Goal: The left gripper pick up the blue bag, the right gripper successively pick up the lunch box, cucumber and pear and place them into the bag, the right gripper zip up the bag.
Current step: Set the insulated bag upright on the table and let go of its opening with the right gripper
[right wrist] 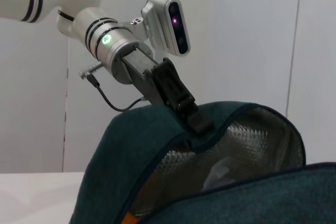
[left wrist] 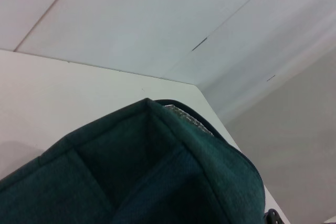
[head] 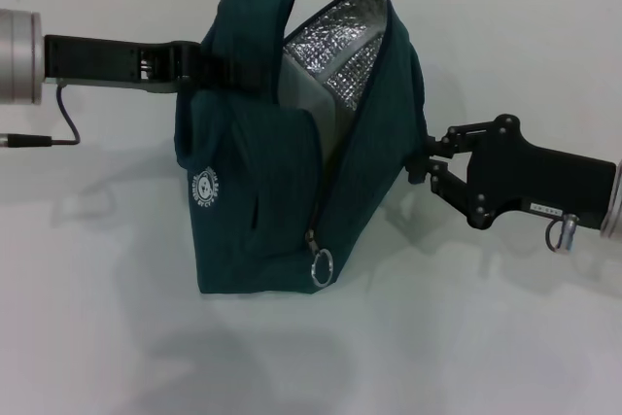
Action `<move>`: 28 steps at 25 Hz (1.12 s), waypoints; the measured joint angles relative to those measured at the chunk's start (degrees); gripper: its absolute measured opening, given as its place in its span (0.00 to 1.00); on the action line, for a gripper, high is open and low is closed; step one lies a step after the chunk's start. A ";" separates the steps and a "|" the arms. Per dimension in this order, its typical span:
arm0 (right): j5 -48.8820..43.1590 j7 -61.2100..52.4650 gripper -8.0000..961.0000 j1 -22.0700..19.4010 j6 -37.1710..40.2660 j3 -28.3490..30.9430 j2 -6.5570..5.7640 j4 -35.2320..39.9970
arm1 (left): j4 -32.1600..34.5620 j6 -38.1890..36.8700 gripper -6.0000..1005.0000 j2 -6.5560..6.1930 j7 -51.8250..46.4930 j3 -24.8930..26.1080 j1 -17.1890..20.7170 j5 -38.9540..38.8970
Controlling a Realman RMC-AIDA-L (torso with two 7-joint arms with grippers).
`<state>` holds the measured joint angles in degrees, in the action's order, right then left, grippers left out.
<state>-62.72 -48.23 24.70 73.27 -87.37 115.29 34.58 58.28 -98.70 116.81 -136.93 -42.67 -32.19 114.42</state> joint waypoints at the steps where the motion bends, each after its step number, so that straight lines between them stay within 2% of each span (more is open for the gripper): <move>1: 0.13 0.11 0.23 -0.02 0.06 0.05 -0.04 0.01 | 0.00 0.00 0.04 0.00 0.00 0.01 0.03 0.00; 4: 0.31 0.56 0.18 -0.48 0.31 0.69 -0.11 0.54 | 0.00 0.00 0.04 0.00 0.00 0.03 0.18 0.01; 10: 0.25 1.31 0.10 -3.95 2.65 4.99 -0.13 4.48 | 0.00 -0.14 0.04 0.00 0.00 -0.04 0.30 -0.08; 13: 0.16 1.32 0.10 -5.82 3.93 6.80 -0.38 6.51 | 0.00 -0.17 0.04 0.15 0.00 -0.04 0.16 -0.12; 20: -1.29 1.30 0.09 -9.94 7.42 8.49 -1.13 11.34 | -0.59 -0.27 0.04 1.71 0.92 -0.24 -0.61 -0.21; 23: -2.86 1.08 0.09 -11.54 7.57 8.90 -1.53 12.81 | -2.83 -0.25 0.04 2.30 2.05 -0.64 -0.79 -0.24; 28: -5.28 0.85 0.09 -13.13 9.20 11.57 -1.55 13.40 | -7.98 0.16 0.04 2.51 4.75 -0.92 -2.77 -0.36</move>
<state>-68.00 -47.39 11.57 82.47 -75.80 113.74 47.98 50.30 -98.54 119.32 -132.18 -43.60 -34.96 114.06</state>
